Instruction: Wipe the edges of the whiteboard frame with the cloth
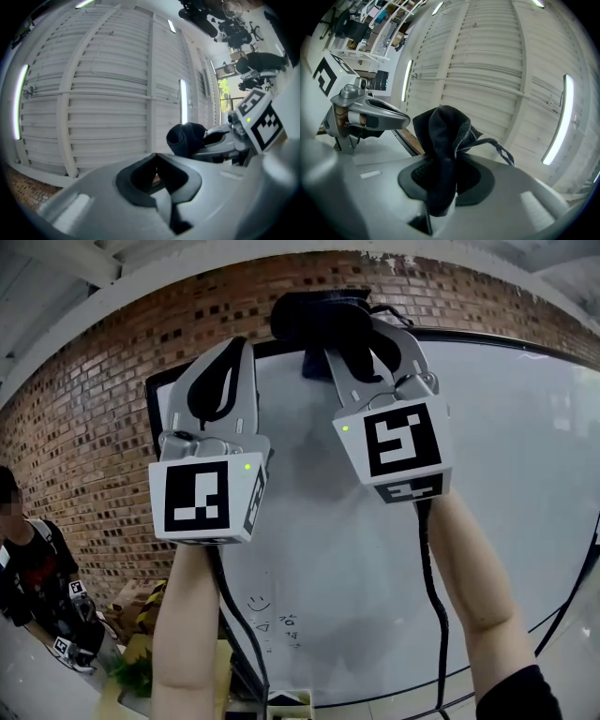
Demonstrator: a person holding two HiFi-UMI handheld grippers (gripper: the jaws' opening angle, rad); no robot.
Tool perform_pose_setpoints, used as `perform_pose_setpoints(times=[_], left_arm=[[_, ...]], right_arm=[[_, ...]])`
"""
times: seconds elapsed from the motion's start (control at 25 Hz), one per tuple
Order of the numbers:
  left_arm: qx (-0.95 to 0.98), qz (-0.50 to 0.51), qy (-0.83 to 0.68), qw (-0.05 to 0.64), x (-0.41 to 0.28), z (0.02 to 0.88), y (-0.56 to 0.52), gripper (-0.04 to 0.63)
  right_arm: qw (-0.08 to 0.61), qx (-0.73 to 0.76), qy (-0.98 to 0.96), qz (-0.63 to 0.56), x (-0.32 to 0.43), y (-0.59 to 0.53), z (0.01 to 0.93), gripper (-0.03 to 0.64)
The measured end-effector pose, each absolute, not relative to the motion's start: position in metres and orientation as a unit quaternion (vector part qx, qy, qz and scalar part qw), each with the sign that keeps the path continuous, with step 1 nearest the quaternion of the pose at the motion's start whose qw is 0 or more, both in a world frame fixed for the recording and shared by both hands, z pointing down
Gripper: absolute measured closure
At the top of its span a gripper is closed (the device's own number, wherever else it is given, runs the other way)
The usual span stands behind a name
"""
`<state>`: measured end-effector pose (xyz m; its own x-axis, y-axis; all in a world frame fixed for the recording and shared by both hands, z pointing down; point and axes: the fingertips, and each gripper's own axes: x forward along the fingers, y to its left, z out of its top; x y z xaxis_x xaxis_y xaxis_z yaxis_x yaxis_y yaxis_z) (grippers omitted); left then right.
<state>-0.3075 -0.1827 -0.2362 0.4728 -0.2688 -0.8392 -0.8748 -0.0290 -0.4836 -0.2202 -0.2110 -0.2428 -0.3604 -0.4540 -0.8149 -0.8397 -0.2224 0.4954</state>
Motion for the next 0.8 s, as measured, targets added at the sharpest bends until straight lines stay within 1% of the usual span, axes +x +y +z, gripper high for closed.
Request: perform_pose_setpoints(times=[0.28, 0.44, 0.56, 0.8], left_arm=[[-0.663, 0.270, 0.428, 0.551, -0.248, -0.231, -0.184, 0.591], [-0.665, 0.271, 0.421, 0.554, -0.228, -0.232, -0.178, 0.591], [-0.669, 0.276, 0.418, 0.550, -0.222, -0.233, -0.176, 0.591], [-0.668, 0.249, 0.405, 0.573, -0.197, -0.224, -0.180, 0.591]], right_arm=[[0.153, -0.554, 0.598, 0.558, -0.152, -0.216, -0.235, 0.537], [0.145, -0.562, 0.599, 0.551, -0.123, -0.216, -0.234, 0.537], [0.145, -0.572, 0.596, 0.545, -0.109, -0.214, -0.234, 0.537], [0.156, -0.581, 0.587, 0.542, -0.097, -0.214, -0.232, 0.537]])
